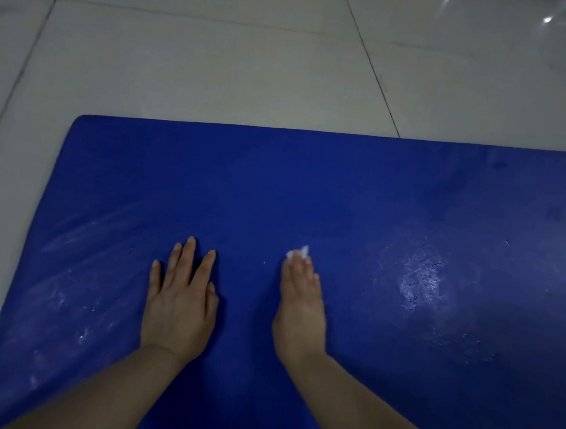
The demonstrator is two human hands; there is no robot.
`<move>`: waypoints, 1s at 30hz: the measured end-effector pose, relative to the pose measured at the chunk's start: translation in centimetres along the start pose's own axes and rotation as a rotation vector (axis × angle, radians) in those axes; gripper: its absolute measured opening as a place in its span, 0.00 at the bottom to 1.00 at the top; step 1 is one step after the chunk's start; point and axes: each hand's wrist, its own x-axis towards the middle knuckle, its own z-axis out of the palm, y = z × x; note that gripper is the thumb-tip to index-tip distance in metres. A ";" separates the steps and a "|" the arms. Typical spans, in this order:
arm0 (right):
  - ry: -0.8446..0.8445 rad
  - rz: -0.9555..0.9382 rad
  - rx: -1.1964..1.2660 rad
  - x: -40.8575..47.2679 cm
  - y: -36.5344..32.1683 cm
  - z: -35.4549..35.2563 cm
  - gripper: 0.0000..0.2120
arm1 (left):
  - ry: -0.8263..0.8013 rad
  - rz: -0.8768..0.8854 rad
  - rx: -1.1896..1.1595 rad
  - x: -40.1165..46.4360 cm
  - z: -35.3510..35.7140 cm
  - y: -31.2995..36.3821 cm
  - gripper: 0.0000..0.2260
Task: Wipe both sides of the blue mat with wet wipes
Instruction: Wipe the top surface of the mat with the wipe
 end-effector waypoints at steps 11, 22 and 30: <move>-0.048 -0.005 -0.305 -2.1 8.5 -3.8 0.36 | 0.012 -0.023 -0.028 -0.2 -0.3 0.1 0.26; -0.196 -0.316 -0.104 -5.1 -1.0 -0.4 0.43 | 0.037 0.070 -0.130 -5.9 -0.6 -0.1 0.22; -0.023 0.095 -0.068 -5.8 3.8 -2.7 0.37 | 0.006 0.083 -0.085 -6.1 -0.2 -0.2 0.22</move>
